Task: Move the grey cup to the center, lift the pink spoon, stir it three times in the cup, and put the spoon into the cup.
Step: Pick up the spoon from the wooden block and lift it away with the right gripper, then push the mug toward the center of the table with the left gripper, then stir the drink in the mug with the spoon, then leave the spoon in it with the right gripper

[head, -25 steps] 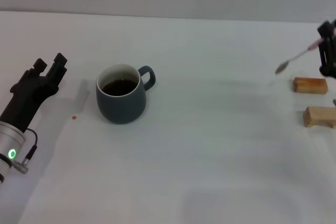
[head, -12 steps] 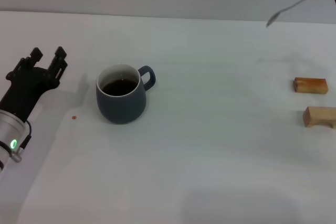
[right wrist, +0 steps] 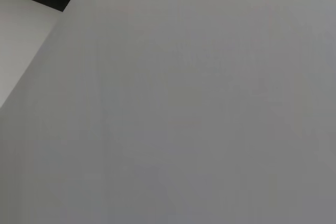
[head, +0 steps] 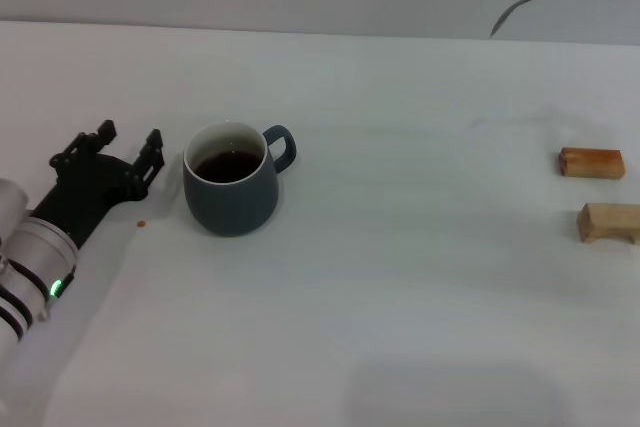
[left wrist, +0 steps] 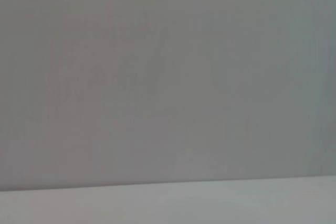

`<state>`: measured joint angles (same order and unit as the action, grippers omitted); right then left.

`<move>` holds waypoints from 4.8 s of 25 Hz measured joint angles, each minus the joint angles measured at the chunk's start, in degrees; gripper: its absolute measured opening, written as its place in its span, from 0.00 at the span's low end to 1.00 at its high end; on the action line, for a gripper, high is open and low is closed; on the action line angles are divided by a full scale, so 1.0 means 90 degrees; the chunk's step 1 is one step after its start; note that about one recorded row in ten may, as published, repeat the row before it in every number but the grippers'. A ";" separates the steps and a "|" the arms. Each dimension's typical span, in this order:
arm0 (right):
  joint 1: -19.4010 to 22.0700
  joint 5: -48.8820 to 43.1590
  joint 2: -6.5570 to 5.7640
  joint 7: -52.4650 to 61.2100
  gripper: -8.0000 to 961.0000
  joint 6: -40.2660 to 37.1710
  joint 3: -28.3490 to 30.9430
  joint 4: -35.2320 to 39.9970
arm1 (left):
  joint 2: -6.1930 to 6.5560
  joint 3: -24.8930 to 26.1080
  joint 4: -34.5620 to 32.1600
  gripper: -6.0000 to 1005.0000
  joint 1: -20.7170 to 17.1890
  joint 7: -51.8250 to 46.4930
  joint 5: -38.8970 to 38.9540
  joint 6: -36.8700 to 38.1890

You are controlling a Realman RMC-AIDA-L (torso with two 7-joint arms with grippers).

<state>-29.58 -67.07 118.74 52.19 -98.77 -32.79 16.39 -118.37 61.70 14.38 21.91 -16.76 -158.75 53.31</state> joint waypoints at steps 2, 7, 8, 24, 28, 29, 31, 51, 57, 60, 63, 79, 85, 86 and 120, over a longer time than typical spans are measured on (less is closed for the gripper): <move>0.0002 0.0000 -0.0001 0.0001 0.15 -0.0001 -0.0013 -0.0014 | -0.0002 -0.0098 0.0017 0.62 0.0007 0.0008 -0.0012 -0.0027; 0.0002 0.0000 -0.0001 0.0003 0.15 -0.0003 -0.0025 -0.0038 | -0.0017 -0.0323 0.0039 0.62 0.0057 0.0010 -0.0024 -0.0061; 0.0001 0.0000 -0.0001 0.0003 0.15 -0.0002 -0.0039 -0.0040 | -0.0020 -0.0351 0.0041 0.62 0.0064 0.0010 -0.0023 -0.0075; 0.0016 -0.0079 -0.0001 -0.0016 0.15 0.0071 -0.0097 -0.0146 | -0.0065 -0.1315 0.0531 0.62 0.0033 -0.0057 0.0006 -0.0144; 0.0015 -0.0149 -0.0001 -0.0025 0.15 0.0113 -0.0097 -0.0164 | -0.0080 -0.1476 0.0636 0.62 0.0041 -0.0060 0.0011 -0.0152; 0.0015 -0.0152 0.0000 -0.0026 0.15 0.0126 -0.0096 -0.0165 | -0.0080 -0.1510 0.0670 0.62 0.0044 -0.0060 0.0012 -0.0153; 0.0021 -0.0156 -0.0001 -0.0030 0.15 0.0140 -0.0096 -0.0168 | -0.0080 -0.1575 0.0735 0.62 0.0041 -0.0062 0.0015 -0.0152; -0.0004 -0.0244 0.0000 -0.0022 0.15 0.0180 -0.0169 -0.0181 | -0.0080 -0.2246 0.1128 0.62 0.0095 -0.0210 0.0018 -0.0172; -0.0062 -0.0244 0.0000 -0.0017 0.15 0.0223 -0.0174 -0.0182 | -0.0080 -0.2356 0.1221 0.62 0.0096 -0.0227 0.0011 -0.0161; -0.0123 -0.0244 0.0000 -0.0016 0.15 0.0230 -0.0175 -0.0181 | -0.0076 -0.2359 0.1224 0.62 0.0095 -0.0228 0.0013 -0.0139; -0.0200 -0.0244 -0.0006 -0.0016 0.15 0.0280 -0.0184 -0.0157 | -0.0057 -0.2307 0.1225 0.62 0.0081 -0.0228 0.0016 -0.0125; -0.0832 -0.0263 -0.0041 0.0202 0.15 0.1156 -0.1243 0.0096 | 0.0011 -0.1295 0.1157 0.62 -0.0169 -0.0253 0.0023 0.0263; -0.1115 -0.1116 -0.0073 0.1062 0.15 0.1710 -0.1625 0.0577 | 0.0009 -0.1259 0.1126 0.62 -0.0179 -0.0307 0.0022 0.0268; -0.1173 -0.1280 -0.0088 0.1188 0.15 0.1731 -0.1634 0.0607 | 0.0008 -0.1257 0.1126 0.62 -0.0179 -0.0307 0.0022 0.0269; -0.1847 -0.3263 -0.0006 0.2456 0.15 0.2984 -0.2336 0.0851 | -0.0012 -0.1114 0.1027 0.62 -0.0296 -0.0473 0.0032 0.0339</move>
<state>-46.20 -96.44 118.69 74.29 -71.91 -53.82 24.05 -118.48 51.68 23.62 19.25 -21.02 -158.47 56.36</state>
